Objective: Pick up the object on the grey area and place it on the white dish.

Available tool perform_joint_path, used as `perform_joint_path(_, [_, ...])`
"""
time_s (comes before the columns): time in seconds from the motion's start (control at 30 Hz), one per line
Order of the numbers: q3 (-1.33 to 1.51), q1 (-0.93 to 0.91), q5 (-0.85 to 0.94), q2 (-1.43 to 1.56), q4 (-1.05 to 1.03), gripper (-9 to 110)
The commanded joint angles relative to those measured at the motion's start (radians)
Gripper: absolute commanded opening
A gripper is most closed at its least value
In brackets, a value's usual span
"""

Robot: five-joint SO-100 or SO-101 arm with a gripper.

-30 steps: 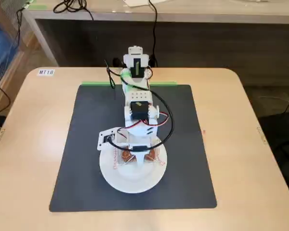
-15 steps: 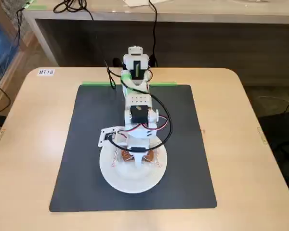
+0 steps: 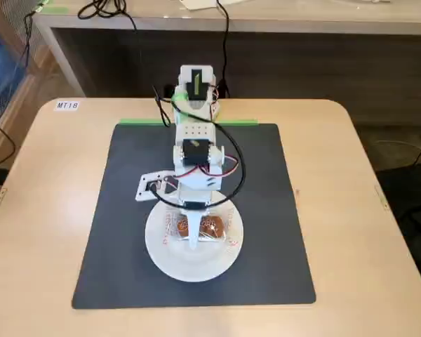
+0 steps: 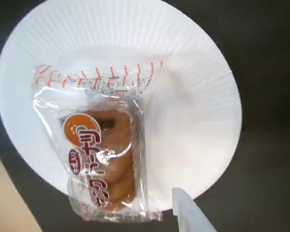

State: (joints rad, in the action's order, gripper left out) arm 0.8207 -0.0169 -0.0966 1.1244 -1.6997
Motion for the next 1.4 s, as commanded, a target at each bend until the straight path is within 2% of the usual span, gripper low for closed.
perform_joint_path(0.0, [0.175, -0.005, 0.017, 0.36, 0.009, 40])
perform_joint_path(0.07, [0.348, 0.006, 0.011, 0.589, 0.044, 24])
perform_joint_path(0.17, [0.838, 0.009, -0.023, 1.109, 0.321, 1])
perform_joint_path(0.23, [1.134, -0.011, -0.025, 1.404, 0.492, 0])
perform_joint_path(0.3, [1.301, -0.02, -0.006, 1.571, 0.566, 0])
perform_joint_path(0.7, [1.836, 0.005, 0.087, 1.93, 0.732, 0])
perform_joint_path(1.0, [2.137, 0.006, 0.087, 2.227, 0.673, 0])
perform_joint_path(1.37, [2.279, 0.014, 0.153, 2.227, 0.678, 0])
